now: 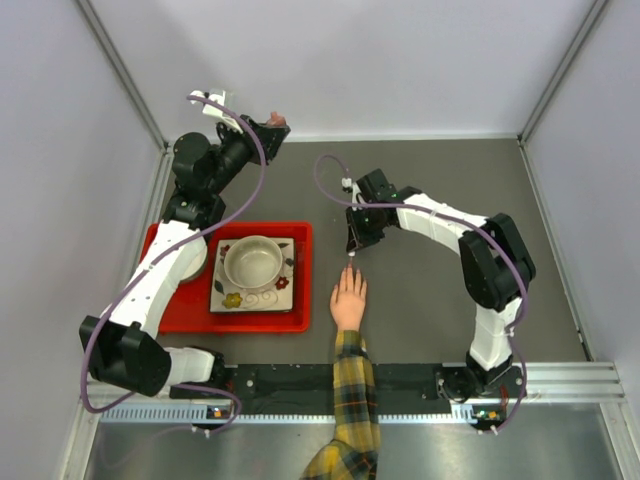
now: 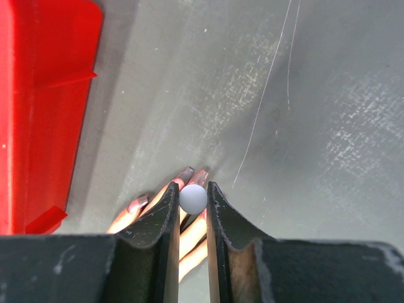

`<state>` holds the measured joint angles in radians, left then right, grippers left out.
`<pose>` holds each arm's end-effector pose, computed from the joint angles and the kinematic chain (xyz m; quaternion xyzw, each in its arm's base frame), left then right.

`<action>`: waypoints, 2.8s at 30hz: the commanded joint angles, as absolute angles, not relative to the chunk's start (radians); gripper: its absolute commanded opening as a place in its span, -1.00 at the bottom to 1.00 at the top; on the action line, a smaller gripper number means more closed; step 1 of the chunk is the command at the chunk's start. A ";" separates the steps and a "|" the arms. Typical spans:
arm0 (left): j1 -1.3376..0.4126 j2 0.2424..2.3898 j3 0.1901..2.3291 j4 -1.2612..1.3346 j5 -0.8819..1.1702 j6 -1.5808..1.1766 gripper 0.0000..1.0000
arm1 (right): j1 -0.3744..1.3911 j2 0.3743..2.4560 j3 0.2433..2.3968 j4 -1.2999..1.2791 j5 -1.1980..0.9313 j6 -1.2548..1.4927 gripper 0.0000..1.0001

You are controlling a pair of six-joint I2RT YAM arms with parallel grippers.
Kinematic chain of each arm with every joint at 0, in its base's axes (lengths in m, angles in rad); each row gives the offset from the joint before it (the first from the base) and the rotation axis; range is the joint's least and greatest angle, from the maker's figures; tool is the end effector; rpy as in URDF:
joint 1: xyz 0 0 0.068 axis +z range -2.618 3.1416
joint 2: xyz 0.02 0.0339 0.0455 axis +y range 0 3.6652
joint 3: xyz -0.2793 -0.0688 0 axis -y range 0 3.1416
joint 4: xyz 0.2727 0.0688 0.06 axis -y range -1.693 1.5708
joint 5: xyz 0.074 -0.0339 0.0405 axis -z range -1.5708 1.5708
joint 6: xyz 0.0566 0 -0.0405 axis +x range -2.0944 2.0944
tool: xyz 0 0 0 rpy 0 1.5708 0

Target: Paint the nails

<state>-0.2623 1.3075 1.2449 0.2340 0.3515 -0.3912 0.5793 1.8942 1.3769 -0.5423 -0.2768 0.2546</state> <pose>0.3315 -0.1092 0.4477 0.0926 0.6414 -0.3484 0.6773 0.3583 0.2529 0.1836 -0.1893 0.9400 0.2234 0.1749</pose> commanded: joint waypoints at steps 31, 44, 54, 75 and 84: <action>-0.256 1.293 1.249 0.308 0.370 -0.394 -1.00 | 0.583 1.934 1.440 -0.551 -0.304 0.264 -1.00; -0.256 1.290 1.246 0.305 0.367 -0.393 -1.00 | 0.584 1.951 1.454 -0.555 -0.296 0.264 -1.00; -0.255 1.295 1.250 0.304 0.364 -0.393 -1.00 | 0.586 1.957 1.465 -0.558 -0.281 0.265 -1.00; -0.252 1.298 1.252 0.301 0.370 -0.391 -1.00 | 0.583 1.971 1.479 -0.568 -0.268 0.273 -1.00; -0.249 1.301 1.253 0.304 0.367 -0.391 -1.00 | 0.580 1.977 1.486 -0.574 -0.259 0.275 -1.00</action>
<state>-0.2558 1.3075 1.2449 0.2401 0.3553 -0.3916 0.5804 1.9743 1.4368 -0.5747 -0.2668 0.2657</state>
